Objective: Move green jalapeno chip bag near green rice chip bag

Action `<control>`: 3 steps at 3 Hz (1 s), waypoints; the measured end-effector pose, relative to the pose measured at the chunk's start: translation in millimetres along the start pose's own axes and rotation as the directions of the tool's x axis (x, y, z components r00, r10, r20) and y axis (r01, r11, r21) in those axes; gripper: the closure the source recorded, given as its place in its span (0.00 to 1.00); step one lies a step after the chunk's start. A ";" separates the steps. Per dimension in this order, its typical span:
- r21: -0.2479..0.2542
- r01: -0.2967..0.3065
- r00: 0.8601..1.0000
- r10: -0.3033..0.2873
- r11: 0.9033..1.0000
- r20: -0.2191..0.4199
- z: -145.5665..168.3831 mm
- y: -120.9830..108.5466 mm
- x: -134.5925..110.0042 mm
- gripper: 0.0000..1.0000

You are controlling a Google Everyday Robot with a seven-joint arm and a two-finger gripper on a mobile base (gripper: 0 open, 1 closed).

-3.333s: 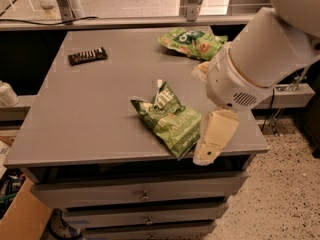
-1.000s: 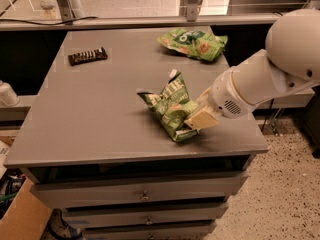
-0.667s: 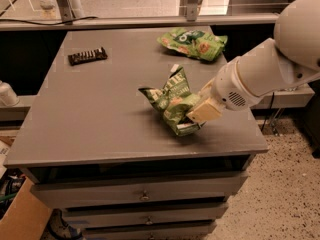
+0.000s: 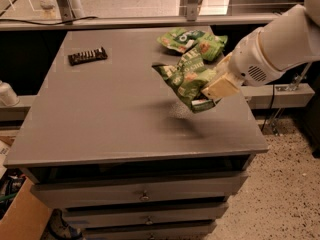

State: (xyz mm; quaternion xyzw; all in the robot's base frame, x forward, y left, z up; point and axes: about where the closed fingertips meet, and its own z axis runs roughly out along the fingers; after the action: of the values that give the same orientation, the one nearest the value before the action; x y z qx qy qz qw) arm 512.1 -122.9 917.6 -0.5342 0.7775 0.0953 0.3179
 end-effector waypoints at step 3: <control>0.171 -0.148 0.981 0.166 0.974 -0.097 22.8 -119.8 85.6 1.00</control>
Offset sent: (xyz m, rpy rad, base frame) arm 0.1140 -0.1361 -0.0516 -0.0944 -0.0235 -0.3120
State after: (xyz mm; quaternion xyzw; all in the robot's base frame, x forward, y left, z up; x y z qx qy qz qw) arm 608.4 -227.0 871.7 -0.4478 0.8388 0.0266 0.3086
